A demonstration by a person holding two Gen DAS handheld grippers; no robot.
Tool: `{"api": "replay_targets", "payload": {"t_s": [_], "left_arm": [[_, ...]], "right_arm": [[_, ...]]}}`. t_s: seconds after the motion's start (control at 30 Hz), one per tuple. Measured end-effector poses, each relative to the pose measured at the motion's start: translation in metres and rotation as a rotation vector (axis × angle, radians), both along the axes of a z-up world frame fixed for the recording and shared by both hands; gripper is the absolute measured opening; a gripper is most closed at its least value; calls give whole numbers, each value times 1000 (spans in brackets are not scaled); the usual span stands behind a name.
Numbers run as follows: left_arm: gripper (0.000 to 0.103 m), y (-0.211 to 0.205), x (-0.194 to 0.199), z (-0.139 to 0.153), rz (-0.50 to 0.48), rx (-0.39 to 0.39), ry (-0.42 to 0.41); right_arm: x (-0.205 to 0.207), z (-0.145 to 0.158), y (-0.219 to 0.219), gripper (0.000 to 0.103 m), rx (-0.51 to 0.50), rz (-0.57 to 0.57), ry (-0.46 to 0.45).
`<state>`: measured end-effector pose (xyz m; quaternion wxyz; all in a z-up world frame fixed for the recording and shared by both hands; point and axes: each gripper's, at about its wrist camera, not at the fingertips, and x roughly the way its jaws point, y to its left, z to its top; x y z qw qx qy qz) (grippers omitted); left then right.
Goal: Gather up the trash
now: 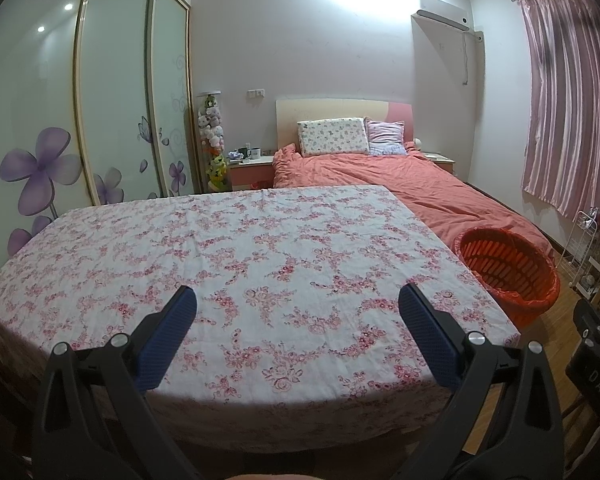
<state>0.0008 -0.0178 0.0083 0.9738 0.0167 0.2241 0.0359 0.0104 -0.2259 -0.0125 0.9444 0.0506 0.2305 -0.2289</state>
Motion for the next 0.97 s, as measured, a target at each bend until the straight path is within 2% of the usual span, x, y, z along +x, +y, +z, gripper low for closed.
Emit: {"api": "replay_targets", "payload": {"t_s": [0.97], "left_arm": [[99,-3,1,-2,-12,-20,31]], "right_arm": [[0,0,1,101,1,-1,0]]}}
